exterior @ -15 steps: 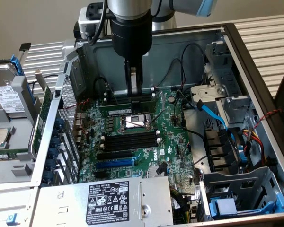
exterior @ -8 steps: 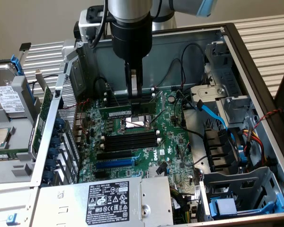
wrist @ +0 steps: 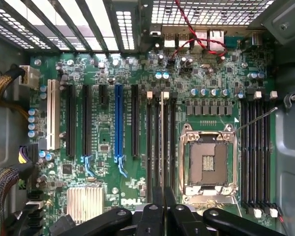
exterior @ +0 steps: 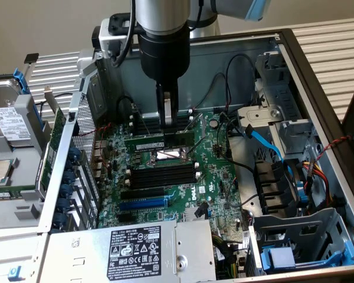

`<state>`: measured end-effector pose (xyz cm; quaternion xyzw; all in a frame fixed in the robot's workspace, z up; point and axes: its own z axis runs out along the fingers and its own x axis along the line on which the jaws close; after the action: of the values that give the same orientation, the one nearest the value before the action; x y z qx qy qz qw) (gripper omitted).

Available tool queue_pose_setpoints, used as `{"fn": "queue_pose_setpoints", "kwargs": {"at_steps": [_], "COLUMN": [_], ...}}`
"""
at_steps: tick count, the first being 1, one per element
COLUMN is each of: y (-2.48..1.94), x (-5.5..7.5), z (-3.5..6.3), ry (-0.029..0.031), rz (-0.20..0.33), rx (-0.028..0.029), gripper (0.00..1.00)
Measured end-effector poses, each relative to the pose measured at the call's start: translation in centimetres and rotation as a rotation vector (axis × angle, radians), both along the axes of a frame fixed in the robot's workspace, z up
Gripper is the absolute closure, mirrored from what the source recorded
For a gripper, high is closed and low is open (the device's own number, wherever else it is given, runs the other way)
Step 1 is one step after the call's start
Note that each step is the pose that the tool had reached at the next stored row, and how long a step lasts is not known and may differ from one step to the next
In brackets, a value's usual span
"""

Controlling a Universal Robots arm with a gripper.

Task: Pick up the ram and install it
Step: 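Insert the ram into the slot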

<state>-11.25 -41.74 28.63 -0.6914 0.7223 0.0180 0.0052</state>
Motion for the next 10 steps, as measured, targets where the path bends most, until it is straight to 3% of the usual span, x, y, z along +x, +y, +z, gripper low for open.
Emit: {"fn": "queue_pose_setpoints", "kwargs": {"at_steps": [10], "y": [-0.26], "x": [0.0], "z": [-1.52], "ry": [-0.0019], "rz": [0.0], "rx": [0.0], "gripper": [0.88]}}
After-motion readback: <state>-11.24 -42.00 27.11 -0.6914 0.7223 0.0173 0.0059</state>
